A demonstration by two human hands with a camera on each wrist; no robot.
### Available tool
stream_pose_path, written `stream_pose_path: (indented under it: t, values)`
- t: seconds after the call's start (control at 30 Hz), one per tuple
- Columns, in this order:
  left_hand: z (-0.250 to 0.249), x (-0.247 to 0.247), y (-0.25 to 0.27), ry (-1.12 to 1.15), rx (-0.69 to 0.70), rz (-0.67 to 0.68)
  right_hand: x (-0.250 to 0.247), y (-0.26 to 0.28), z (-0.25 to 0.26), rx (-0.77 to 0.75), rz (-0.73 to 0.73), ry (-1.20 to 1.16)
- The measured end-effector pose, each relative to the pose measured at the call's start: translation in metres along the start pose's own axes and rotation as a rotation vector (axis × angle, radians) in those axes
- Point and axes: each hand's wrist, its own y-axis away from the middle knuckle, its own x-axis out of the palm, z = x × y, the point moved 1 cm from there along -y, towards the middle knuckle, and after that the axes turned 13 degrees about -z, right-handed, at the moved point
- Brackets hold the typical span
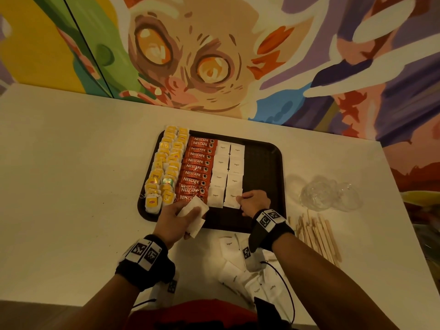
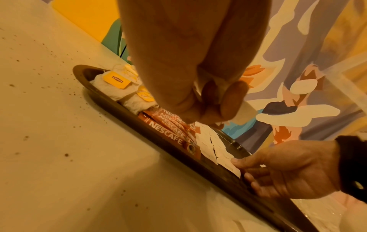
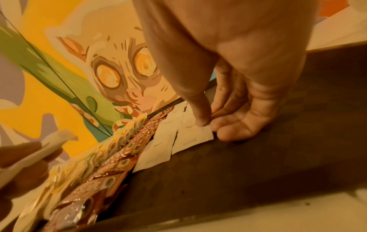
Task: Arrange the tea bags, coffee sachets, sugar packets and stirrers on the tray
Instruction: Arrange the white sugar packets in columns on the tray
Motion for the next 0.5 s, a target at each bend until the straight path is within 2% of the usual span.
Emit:
stream_pose_path:
  t: [0.5]
  values:
    - [0.0017, -0.0061, -0.0032, -0.012, 0.007, 0.03, -0.0029, 0.0057, 0.0035, -0.086, -0.075, 0.028]
